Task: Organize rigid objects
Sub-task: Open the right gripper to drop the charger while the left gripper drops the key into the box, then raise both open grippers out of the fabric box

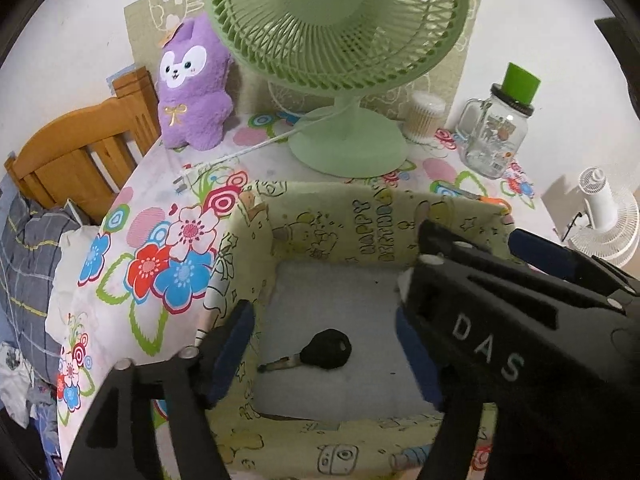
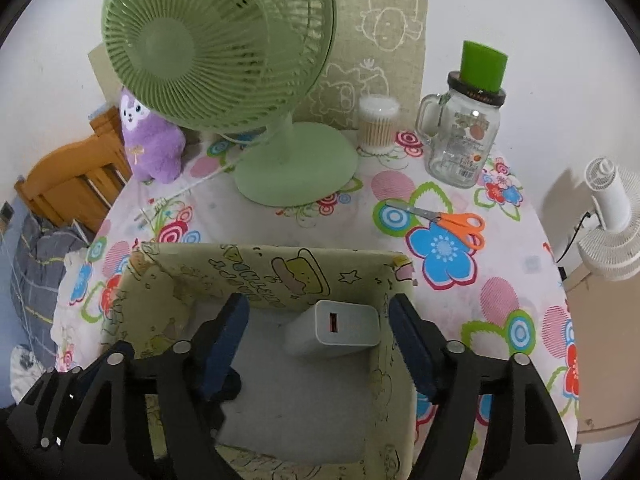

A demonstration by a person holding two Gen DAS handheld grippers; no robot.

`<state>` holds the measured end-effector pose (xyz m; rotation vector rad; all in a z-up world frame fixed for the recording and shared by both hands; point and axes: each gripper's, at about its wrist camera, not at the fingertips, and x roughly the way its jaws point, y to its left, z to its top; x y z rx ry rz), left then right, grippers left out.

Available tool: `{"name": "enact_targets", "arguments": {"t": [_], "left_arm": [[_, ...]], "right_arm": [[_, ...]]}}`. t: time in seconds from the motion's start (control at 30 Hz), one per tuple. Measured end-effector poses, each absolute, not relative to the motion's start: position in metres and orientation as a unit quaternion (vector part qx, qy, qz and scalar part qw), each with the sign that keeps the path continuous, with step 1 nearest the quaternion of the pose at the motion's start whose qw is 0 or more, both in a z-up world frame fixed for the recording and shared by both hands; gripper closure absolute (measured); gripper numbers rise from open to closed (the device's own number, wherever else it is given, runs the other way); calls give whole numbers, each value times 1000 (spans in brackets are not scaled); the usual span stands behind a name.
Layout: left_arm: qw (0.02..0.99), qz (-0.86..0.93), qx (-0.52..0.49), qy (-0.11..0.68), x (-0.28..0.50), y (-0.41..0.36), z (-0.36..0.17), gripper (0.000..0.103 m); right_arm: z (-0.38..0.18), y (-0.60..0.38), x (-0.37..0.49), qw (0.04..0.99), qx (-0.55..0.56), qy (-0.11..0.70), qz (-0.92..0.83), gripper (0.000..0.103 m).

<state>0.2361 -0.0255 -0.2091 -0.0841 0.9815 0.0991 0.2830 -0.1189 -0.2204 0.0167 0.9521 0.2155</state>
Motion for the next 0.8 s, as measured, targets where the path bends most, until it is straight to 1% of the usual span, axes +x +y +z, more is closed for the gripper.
{"name": "enact_targets", "arguments": {"t": [0.03,0.07,0.1,0.3,0.47,0.8], "left_arm": [[881,43,-38,469,235,-27,-207,18],[882,41,-37,468,234,-28,-205,17],[883,40,-33,467,233,-29,-203,14],[888,38,-34,456,224,-24,-187,6],[893,42,-31,447,214,-19,-175,5],[901,53,-29,430,193,-8,-152,5]], "right_arm": [[-218,-119,281,885,7,455,103,22],[-216,-118,279,885,3,455,100,16],[-213,-119,277,886,3,454,98,14],[-197,-122,264,887,15,452,93,14],[-186,-124,251,890,22,448,79,11],[-158,-127,224,899,21,433,63,11]]}}
